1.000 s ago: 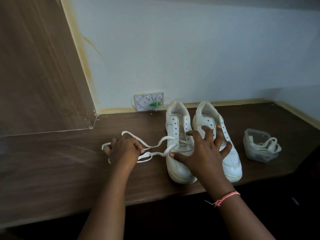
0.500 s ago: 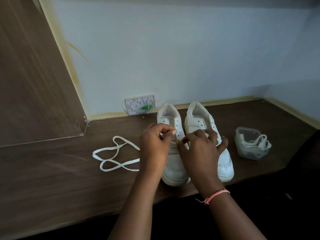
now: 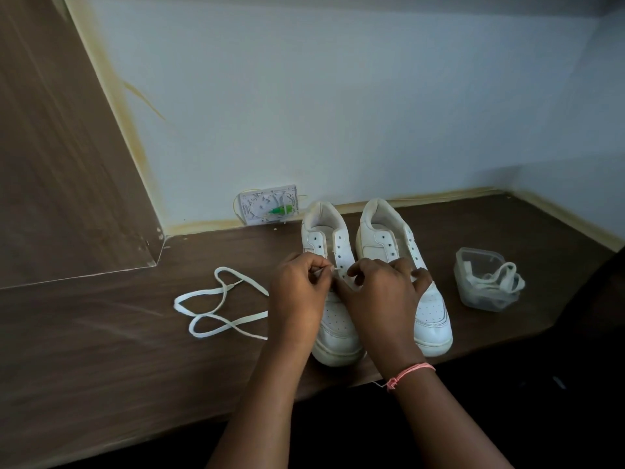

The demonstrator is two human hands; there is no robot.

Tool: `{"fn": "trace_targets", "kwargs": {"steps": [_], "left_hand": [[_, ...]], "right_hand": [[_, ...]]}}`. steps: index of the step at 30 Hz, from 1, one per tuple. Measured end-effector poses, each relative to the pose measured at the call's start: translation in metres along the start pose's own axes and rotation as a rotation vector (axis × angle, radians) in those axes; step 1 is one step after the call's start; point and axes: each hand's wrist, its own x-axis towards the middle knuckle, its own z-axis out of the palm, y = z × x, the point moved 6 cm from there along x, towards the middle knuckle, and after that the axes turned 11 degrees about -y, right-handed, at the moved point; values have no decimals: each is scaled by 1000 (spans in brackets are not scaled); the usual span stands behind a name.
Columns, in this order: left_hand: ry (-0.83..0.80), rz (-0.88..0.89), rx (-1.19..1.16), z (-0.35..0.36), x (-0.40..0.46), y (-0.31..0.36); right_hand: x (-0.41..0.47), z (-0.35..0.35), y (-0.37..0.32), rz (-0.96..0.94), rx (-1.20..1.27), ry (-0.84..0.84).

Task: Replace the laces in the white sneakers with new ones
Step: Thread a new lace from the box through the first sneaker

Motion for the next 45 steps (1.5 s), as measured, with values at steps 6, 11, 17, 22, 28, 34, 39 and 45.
{"fn": "trace_targets", "kwargs": {"steps": [6, 11, 17, 22, 28, 34, 39, 45], "left_hand": [[-29, -36, 62, 1, 3, -1], [-92, -8, 47, 2, 7, -3], [-77, 5, 14, 11, 4, -4], [-93, -18, -68, 13, 2, -6], [-143, -59, -74, 14, 3, -8], [-183, -65, 33, 13, 6, -6], [-141, -53, 104, 13, 5, 0], [-22, -59, 33, 18, -2, -2]], "right_hand": [[-5, 0, -6, -8, 6, 79], [-4, 2, -1, 26, 73, 82], [-1, 0, 4, 50, 147, -3], [7, -1, 14, 80, 216, -161], [7, -3, 12, 44, 207, -205], [6, -3, 14, 37, 196, -205], [7, -3, 14, 38, 192, -194], [7, -3, 13, 34, 177, -193]]}}
